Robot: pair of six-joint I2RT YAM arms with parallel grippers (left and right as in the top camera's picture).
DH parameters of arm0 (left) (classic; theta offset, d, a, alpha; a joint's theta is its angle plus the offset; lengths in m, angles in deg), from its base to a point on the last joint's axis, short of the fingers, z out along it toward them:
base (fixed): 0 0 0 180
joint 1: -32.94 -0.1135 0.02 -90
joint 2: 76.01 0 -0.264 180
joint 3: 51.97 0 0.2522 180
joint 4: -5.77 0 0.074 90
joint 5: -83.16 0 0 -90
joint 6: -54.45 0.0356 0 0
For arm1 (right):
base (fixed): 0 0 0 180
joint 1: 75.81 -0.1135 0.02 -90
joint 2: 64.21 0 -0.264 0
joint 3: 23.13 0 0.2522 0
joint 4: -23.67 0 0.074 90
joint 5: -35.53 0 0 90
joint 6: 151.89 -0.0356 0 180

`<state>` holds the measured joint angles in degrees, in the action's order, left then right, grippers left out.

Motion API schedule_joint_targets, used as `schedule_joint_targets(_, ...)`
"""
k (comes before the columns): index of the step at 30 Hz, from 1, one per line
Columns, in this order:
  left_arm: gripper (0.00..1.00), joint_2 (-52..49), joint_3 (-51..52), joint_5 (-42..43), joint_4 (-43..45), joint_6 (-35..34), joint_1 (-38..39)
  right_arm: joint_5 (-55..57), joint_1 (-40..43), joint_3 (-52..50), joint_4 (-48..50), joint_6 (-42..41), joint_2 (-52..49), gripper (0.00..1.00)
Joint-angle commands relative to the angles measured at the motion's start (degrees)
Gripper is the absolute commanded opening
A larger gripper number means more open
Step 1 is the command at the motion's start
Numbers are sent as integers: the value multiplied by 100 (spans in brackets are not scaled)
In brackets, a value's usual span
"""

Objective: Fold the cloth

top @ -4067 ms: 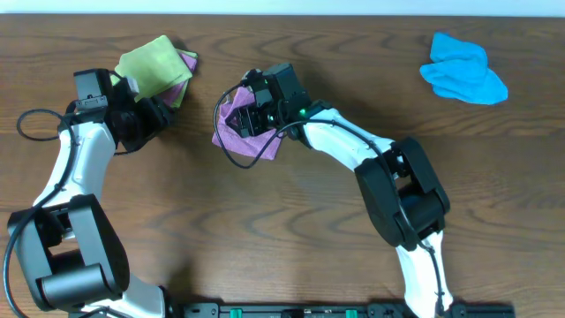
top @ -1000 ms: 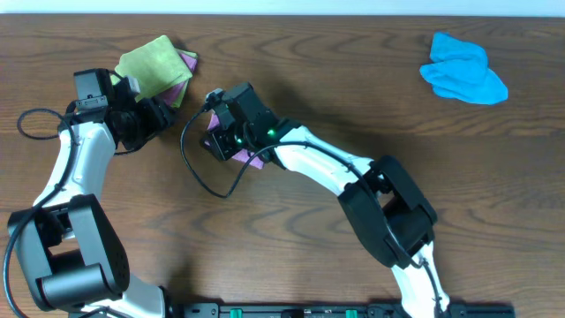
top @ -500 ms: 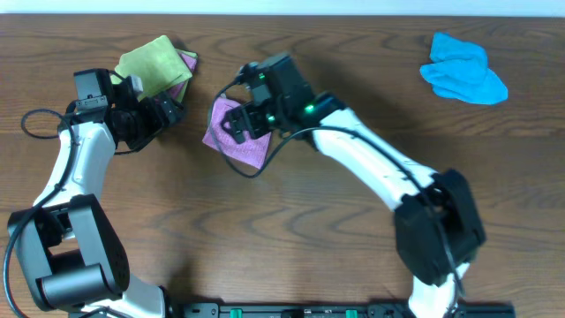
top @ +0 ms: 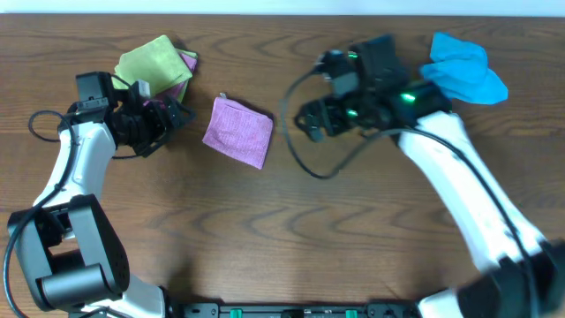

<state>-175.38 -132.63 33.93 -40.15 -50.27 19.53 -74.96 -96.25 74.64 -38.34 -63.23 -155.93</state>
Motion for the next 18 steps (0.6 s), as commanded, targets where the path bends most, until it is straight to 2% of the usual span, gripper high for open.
schedule_joint_targets(1,95,92,-70,122,-133,214,-7,15,356,-776,37,251,850,99)
schedule_joint_targets(12,95,85,470,302,-101,203,361,-380,1847,-3893,396,-264,4815,99)
schedule_joint_targets(18,95,76,678,321,177,74,599,-365,2033,-4658,247,-791,6306,99)
